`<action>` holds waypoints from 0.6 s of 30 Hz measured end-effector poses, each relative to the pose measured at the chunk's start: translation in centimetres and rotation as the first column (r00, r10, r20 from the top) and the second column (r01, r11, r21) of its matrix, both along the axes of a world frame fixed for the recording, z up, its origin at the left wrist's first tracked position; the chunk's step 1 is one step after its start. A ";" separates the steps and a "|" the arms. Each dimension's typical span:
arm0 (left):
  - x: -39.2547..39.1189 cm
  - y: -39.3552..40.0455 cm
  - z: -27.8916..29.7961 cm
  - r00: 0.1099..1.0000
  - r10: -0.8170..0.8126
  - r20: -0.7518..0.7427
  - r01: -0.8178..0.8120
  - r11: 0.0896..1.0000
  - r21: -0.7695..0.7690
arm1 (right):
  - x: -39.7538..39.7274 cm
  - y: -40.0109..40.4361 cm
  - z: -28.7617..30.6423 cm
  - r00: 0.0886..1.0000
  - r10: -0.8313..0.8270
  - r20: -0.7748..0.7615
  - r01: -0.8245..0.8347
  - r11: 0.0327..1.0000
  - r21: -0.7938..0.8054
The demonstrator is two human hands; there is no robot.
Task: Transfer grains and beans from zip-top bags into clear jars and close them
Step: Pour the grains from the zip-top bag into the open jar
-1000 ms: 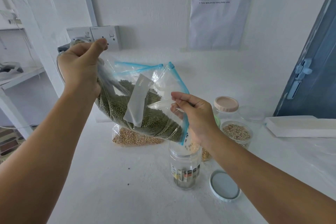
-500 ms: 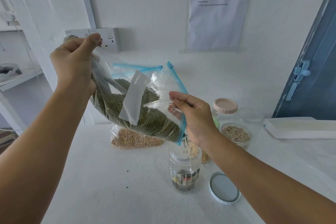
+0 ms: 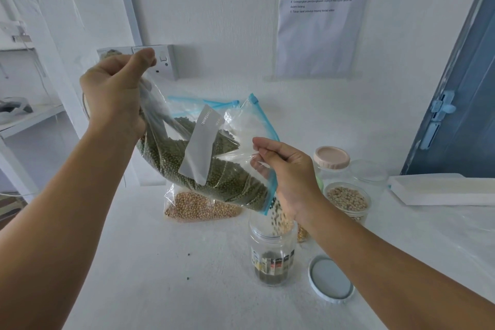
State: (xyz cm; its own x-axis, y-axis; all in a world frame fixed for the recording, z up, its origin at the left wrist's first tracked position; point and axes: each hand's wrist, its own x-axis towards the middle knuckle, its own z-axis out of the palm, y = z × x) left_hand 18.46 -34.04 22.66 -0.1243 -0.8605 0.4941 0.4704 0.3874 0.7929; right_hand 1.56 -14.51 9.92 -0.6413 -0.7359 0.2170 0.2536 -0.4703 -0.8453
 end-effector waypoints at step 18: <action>0.3 -0.1 1.1 1.000 -0.001 0.001 0.001 1.000 -0.019 | 0.7 -0.2 0.3 1.000 0.022 0.011 -0.022 1.000 -0.008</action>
